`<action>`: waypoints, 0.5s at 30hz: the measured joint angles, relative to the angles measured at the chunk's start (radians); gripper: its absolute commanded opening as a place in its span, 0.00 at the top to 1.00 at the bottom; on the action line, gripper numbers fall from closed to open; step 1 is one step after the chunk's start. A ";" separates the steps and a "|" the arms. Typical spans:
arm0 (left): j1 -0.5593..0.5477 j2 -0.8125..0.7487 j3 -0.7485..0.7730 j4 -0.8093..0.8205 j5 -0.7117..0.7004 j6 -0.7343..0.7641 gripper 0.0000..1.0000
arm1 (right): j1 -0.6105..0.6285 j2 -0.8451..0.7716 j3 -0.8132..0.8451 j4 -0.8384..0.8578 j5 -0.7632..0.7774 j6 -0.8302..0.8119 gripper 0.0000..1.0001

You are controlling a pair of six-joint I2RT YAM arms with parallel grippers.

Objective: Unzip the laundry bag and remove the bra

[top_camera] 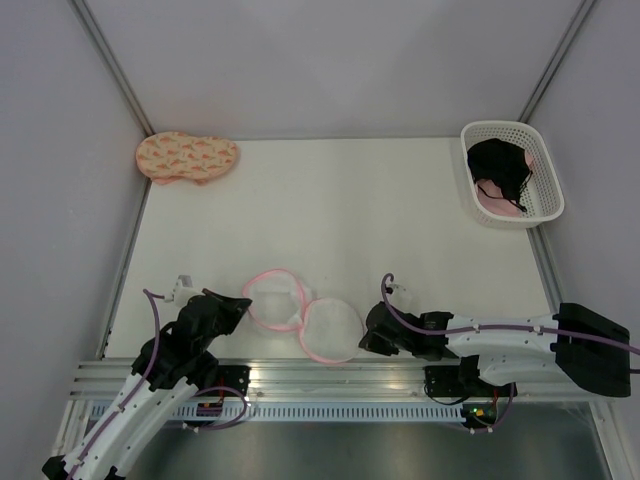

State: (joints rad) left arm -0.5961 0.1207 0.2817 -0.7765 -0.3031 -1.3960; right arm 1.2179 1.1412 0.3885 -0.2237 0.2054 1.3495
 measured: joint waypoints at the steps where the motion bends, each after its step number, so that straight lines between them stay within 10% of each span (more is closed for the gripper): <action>1: 0.000 0.000 0.000 0.000 0.002 0.000 0.98 | 0.000 0.002 0.000 -0.004 0.008 0.006 1.00; 15: 0.000 -0.019 0.000 0.008 0.038 0.002 0.98 | 0.003 -0.087 0.414 -0.172 0.129 -0.222 0.99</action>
State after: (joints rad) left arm -0.5961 0.1017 0.2817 -0.7689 -0.2653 -1.3941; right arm 1.2213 1.0542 0.8024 -0.3958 0.3347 1.1271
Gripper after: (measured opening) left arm 0.025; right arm 0.004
